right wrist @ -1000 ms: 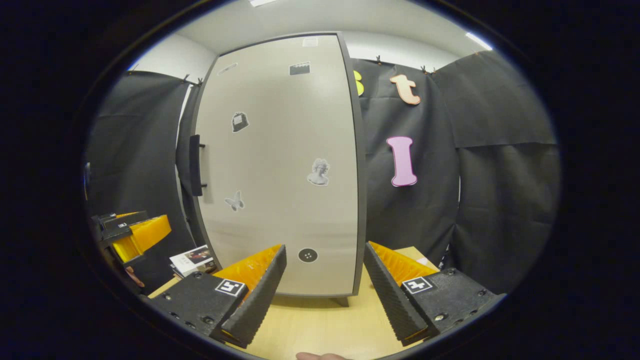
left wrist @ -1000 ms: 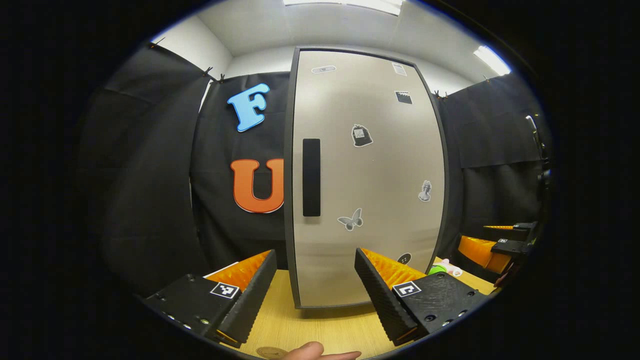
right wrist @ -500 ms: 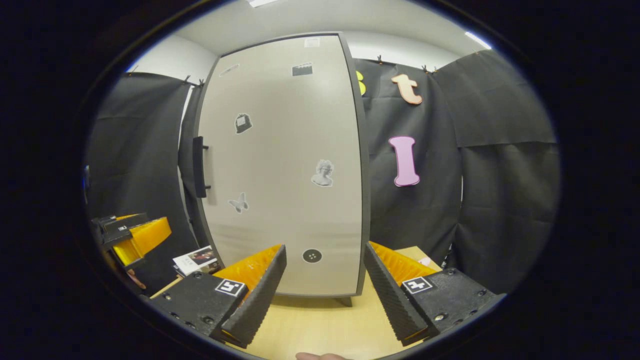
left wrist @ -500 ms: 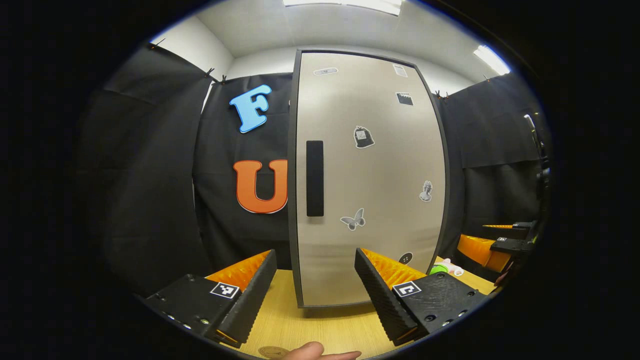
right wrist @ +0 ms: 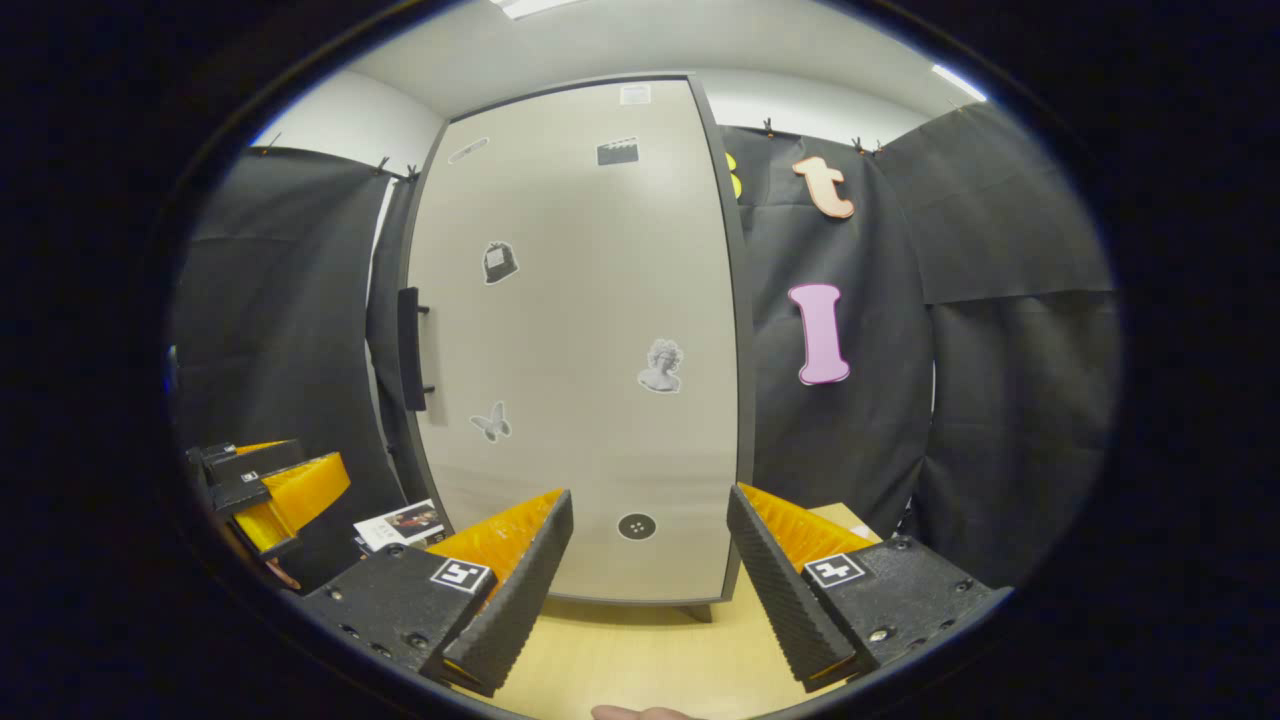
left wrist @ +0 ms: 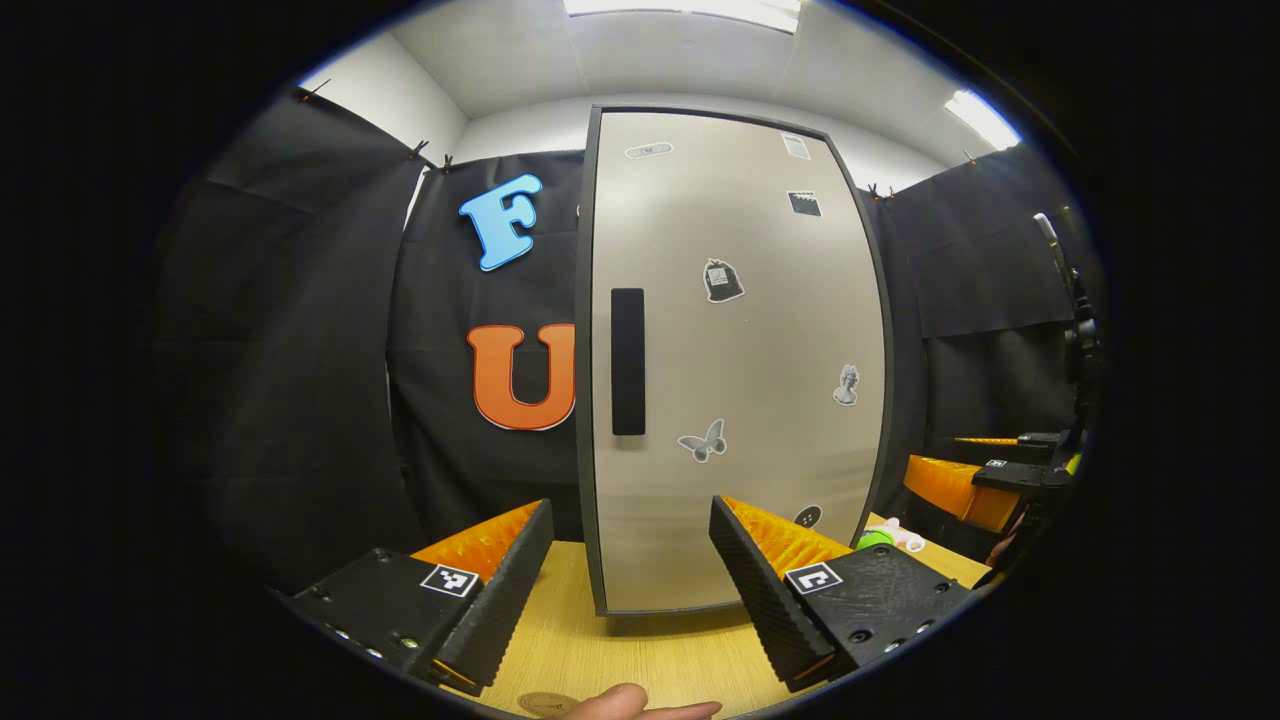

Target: Open the cabinet door with the right hand, grasp the bottle in the cabinet with the left hand and place it on the coaster, then close the cabinet door with the right hand.

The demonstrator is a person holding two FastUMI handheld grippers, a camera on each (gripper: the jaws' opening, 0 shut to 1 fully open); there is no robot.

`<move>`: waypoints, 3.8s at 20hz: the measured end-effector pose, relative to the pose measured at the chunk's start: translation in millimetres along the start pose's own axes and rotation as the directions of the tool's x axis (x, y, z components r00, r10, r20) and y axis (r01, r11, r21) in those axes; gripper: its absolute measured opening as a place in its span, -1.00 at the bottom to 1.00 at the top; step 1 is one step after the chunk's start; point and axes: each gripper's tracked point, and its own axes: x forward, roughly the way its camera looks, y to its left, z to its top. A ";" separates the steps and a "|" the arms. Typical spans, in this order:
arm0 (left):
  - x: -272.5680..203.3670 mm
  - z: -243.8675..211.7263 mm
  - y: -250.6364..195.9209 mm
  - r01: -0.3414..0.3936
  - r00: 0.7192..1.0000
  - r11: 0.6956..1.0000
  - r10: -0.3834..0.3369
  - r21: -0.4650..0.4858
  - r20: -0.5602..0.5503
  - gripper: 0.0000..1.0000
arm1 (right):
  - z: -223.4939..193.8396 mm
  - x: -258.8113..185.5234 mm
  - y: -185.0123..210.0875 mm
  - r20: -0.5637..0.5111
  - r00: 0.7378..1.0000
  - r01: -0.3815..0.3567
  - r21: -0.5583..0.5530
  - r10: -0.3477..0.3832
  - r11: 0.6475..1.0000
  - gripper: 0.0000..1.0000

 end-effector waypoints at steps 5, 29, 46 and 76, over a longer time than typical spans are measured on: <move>-4.7 3.2 2.0 -0.004 1.000 1.000 0.004 -0.002 0.004 0.91 | 9.5 2.5 11.1 0.016 1.000 -0.021 0.006 0.021 1.000 0.89; -64.1 -14.2 64.7 -0.133 0.991 0.991 0.133 0.017 -0.002 0.82 | 82.2 113.0 233.0 0.135 0.961 -0.260 0.135 0.242 0.956 0.88; -64.1 -50.4 79.0 -0.118 0.988 0.993 0.119 0.012 -0.096 0.83 | 82.5 144.4 244.9 0.243 0.936 -0.269 0.033 0.253 0.963 -0.41; -62.3 -72.8 105.8 -0.074 0.988 0.997 0.070 -0.028 -0.138 0.84 | 55.6 -8.8 189.7 0.051 0.932 -0.351 -0.114 0.358 0.929 -0.60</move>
